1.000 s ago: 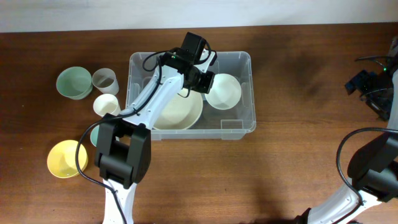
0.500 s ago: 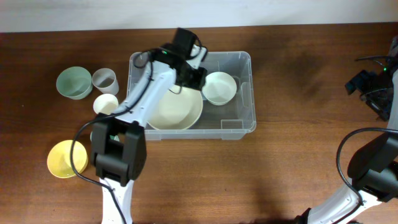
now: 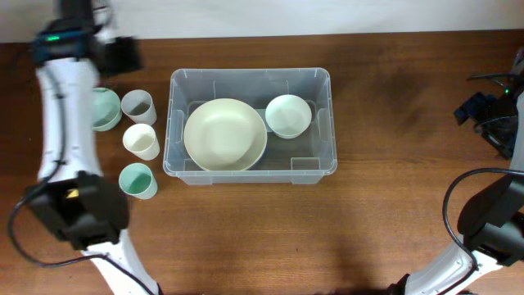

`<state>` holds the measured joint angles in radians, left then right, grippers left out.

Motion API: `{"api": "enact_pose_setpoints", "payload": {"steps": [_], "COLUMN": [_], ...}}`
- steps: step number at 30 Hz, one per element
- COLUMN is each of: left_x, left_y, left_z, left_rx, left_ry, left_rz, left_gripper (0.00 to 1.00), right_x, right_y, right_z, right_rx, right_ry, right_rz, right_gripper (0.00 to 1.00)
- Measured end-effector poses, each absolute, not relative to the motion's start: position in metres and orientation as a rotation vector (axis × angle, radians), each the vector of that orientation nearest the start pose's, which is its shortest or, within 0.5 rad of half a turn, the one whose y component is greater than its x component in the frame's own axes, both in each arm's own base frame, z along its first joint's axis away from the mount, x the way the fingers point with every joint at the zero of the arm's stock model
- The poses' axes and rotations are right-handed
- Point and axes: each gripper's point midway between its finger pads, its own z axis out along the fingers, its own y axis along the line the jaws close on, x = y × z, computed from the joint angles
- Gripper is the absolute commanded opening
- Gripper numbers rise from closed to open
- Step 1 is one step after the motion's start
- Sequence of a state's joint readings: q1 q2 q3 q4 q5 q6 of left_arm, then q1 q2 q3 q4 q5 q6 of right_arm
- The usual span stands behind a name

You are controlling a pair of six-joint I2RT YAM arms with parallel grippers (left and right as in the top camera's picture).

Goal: Pack container
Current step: 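Release the white bowl in the container's right side and return left, then grasp the mint-green bowl rim with the left gripper and lift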

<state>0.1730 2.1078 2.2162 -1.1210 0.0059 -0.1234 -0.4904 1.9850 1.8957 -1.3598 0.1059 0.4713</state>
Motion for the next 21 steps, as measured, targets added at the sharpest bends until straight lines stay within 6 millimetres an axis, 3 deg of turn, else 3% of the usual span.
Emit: {"api": "enact_pose_setpoints", "payload": {"steps": [3,7,11,15,18,21], "left_x": [0.498,0.485,0.483,0.482,0.48,0.479], "left_y": [0.146,0.189,0.202,0.201,0.198,0.197], "left_z": [0.206,0.18,0.134,0.087,0.06,0.046], "left_rx": [-0.571,-0.731,-0.818,-0.869,-0.906,-0.938], "left_ry": [2.564,2.585,2.655,2.737,2.782,2.801], "left_rz": [0.045,0.032,-0.014,-0.052,-0.075,-0.085], "left_gripper": [0.87,0.87,0.87,0.87,0.87,0.86], "right_x": [0.349,0.349,0.349,0.349,0.349,0.349], "right_y": [-0.207,-0.207,-0.207,-0.207,-0.207,-0.207], "right_z": [0.15,0.15,0.15,0.15,0.15,0.15], "right_rx": [1.403,1.404,1.403,1.403,1.404,1.404], "right_ry": [2.67,2.67,2.671,2.67,2.67,2.67], "right_rz": [-0.162,-0.162,-0.162,-0.162,-0.162,-0.162], "right_gripper": [0.99,0.99,0.99,0.99,0.99,0.99]}}
